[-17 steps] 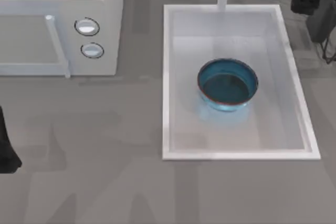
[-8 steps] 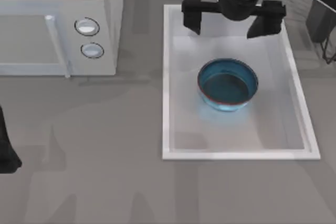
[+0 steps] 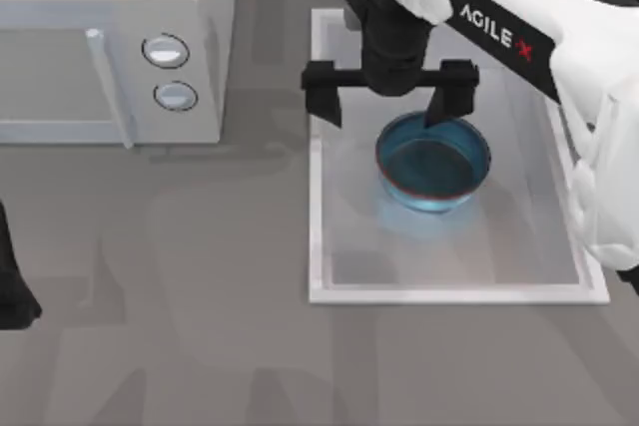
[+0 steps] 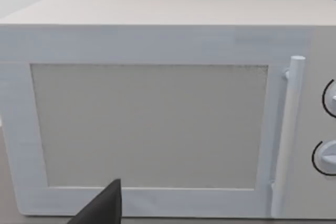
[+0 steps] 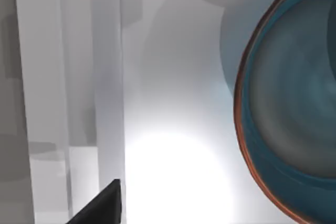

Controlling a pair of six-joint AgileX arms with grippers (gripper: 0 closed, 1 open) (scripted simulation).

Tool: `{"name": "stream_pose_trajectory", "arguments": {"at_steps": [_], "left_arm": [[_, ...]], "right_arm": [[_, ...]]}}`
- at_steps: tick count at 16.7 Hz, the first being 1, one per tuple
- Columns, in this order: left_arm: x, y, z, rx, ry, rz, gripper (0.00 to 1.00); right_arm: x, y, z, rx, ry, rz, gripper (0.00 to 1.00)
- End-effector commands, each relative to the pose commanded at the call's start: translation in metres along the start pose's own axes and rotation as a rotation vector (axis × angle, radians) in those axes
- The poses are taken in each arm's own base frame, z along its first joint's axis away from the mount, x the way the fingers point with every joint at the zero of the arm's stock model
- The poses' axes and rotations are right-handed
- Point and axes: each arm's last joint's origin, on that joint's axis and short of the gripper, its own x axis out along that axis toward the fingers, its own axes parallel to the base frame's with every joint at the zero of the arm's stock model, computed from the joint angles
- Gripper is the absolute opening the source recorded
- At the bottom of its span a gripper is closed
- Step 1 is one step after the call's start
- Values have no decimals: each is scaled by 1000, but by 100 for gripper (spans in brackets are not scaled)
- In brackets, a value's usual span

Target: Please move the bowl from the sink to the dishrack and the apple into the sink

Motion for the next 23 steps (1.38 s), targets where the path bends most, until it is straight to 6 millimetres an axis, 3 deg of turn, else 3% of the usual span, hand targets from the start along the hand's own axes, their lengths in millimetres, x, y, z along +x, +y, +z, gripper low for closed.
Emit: {"name": "stream_pose_trajectory", "arguments": {"at_steps": [7,14,19,23], "left_arm": [[0,0,0,0,0,0,100],[0,0,0,0,0,0,100],[0,0,0,0,0,0,100],[0,0,0,0,0,0,100]], "right_arm": [[8,-1,1,2,1,-1,100],[92,0,1,0,0,0,100],[100,0,0,0,0,0,100],[100,0,0,0,0,0,70]]}}
